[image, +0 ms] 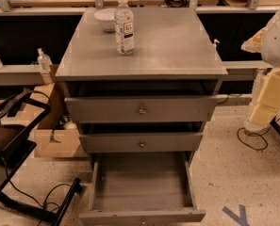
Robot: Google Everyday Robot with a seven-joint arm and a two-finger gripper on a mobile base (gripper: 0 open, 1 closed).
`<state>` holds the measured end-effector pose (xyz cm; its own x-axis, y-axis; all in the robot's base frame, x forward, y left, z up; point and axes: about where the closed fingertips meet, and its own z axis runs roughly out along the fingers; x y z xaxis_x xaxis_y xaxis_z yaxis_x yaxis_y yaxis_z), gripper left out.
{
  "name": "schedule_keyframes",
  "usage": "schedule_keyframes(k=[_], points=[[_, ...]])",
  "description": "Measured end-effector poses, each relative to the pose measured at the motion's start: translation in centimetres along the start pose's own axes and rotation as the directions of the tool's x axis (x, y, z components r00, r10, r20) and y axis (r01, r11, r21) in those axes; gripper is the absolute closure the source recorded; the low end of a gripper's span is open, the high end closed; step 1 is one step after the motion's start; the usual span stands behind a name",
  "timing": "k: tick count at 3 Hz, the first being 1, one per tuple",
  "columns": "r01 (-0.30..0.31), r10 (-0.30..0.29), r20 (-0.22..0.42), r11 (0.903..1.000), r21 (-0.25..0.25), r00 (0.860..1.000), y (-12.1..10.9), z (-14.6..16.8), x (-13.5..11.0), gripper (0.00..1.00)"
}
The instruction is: Close bottom drawer
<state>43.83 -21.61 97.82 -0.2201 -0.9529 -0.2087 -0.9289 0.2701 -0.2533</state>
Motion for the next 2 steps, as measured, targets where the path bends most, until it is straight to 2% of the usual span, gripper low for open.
schedule_keyframes(k=[1, 2], points=[[0.0, 0.0, 0.0, 1.0, 0.0, 1.0, 0.0, 0.0, 0.0, 0.0], [-0.019, 0.02, 0.049, 0.9998, -0.01, 0.999, 1.2, 2.2, 0.7, 0.0]])
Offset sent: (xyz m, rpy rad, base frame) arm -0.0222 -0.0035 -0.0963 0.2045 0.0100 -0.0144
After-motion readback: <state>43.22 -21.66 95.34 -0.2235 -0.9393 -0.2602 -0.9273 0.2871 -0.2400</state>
